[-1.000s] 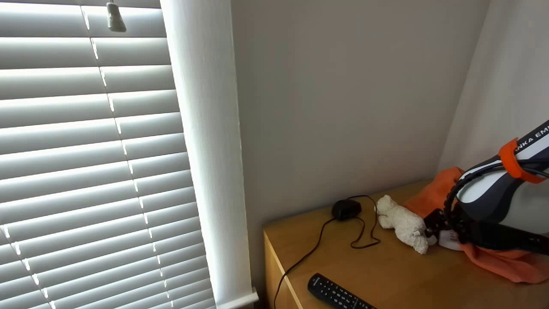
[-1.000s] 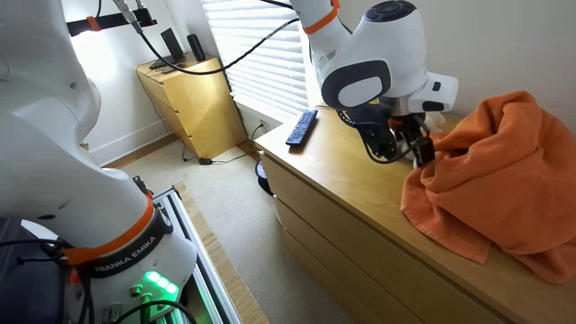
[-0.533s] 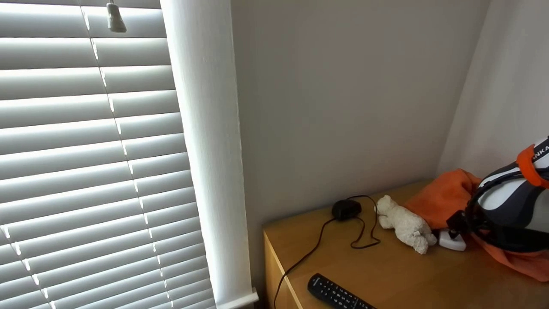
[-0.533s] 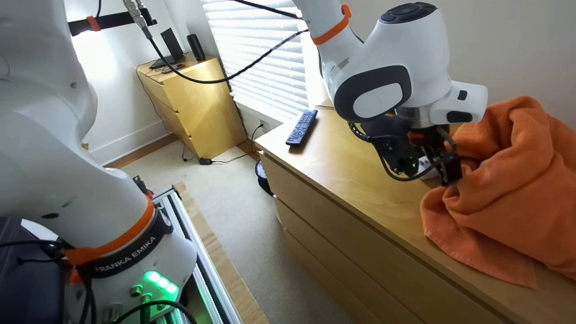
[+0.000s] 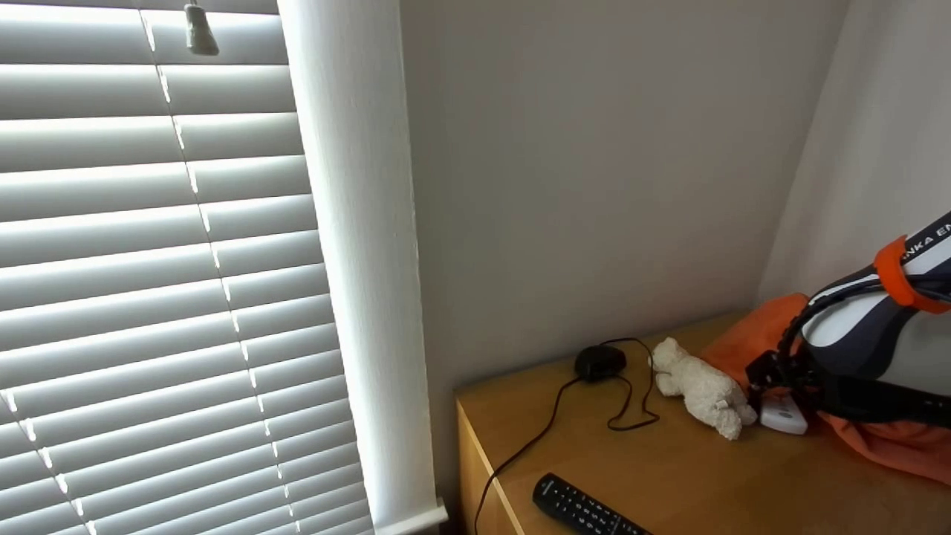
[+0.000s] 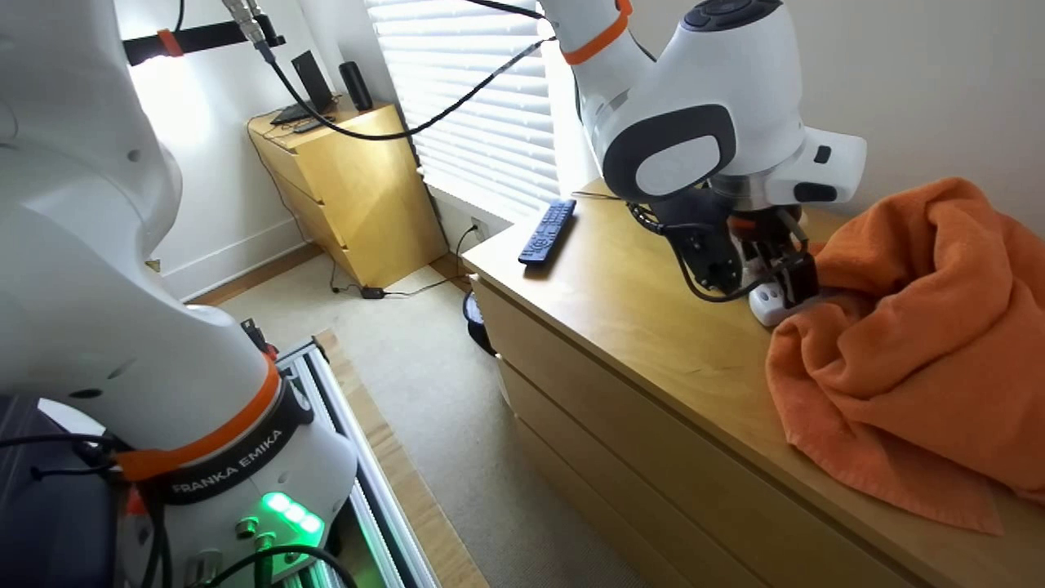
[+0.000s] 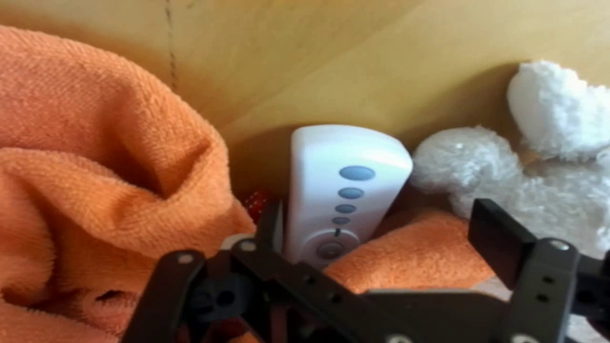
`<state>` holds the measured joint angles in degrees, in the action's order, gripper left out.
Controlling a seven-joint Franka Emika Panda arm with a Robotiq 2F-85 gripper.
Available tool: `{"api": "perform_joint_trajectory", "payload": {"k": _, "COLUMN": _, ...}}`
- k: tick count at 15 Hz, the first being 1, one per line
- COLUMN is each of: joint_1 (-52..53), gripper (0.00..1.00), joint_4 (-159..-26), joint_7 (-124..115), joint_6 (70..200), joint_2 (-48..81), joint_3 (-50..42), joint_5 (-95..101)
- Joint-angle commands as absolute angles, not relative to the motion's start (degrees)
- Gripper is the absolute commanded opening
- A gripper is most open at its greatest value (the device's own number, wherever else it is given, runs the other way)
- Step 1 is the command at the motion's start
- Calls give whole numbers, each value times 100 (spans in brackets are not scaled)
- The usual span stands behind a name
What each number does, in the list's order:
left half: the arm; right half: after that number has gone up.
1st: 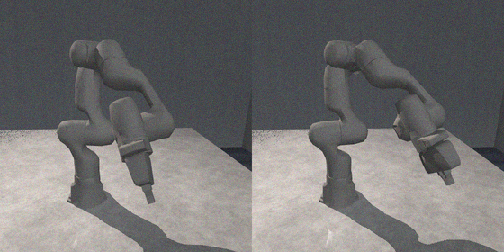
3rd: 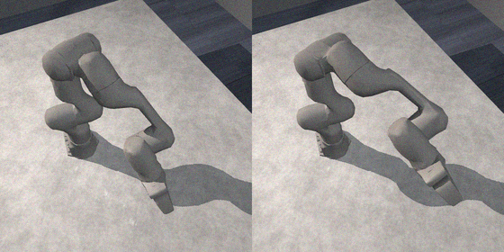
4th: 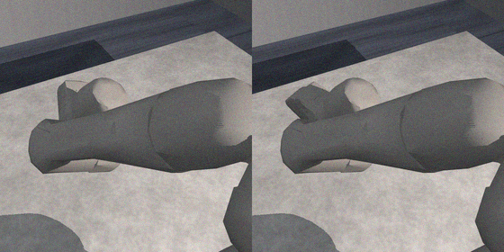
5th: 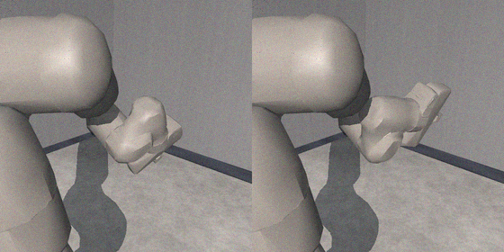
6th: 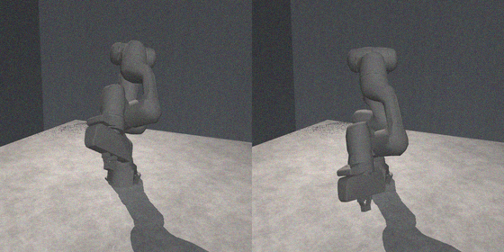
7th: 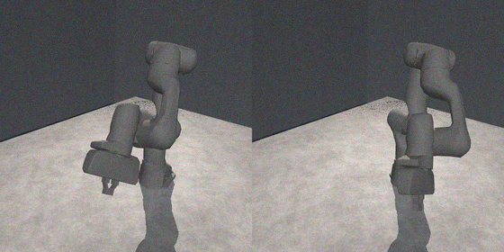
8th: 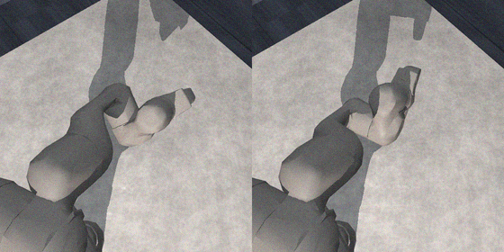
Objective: Push the orange towel to the right then move the white remote control to the left.
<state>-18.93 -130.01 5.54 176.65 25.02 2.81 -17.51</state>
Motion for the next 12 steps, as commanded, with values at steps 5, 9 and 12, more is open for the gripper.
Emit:
{"api": "perform_joint_trajectory", "payload": {"k": 5, "joint_1": -1170, "gripper": 100, "joint_4": -12808, "joint_7": -594, "joint_6": 17601, "joint_2": 2749, "joint_3": -523, "joint_5": -1522}}
{"api": "perform_joint_trajectory", "payload": {"k": 9, "joint_1": -929, "gripper": 100, "joint_4": -12723, "joint_7": -917, "joint_6": 17492, "joint_2": 2895, "joint_3": -743, "joint_5": -1505}}
{"api": "perform_joint_trajectory", "payload": {"k": 12, "joint_1": -760, "gripper": 100, "joint_4": -12689, "joint_7": -1071, "joint_6": 17401, "joint_2": 2943, "joint_3": -872, "joint_5": -1472}}
